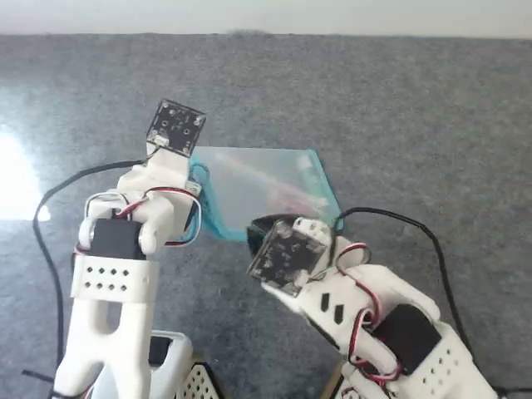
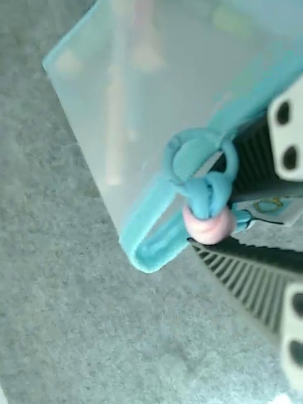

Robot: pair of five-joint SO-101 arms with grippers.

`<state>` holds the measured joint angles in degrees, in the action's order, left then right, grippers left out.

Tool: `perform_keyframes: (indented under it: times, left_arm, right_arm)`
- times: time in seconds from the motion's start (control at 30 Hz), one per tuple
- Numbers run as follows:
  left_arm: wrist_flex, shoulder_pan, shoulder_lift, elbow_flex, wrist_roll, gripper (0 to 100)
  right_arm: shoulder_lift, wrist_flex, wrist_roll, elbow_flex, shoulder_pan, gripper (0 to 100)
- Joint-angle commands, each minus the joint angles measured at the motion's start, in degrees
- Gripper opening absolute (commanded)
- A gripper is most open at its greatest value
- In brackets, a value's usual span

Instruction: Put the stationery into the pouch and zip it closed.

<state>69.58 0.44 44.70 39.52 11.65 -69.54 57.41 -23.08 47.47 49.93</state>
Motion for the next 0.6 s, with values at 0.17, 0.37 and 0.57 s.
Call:
perform_keyframes:
  times: [0.17,0.37,0.57]
  left_arm:
    - [14.68,7.74,-0.09,-16.57,0.62,1]
    - [14.42,7.74,-3.78,-16.84,0.62,1]
    - [12.13,7.74,-9.58,-17.01,0.26,1]
  right_arm:
    - [7.6,-5.05,3.43,-0.18,1.63,17.7]
    - [2.42,2.51,3.52,-1.23,6.99,17.8]
    - [1.19,1.19,3.16,2.11,7.25,18.0]
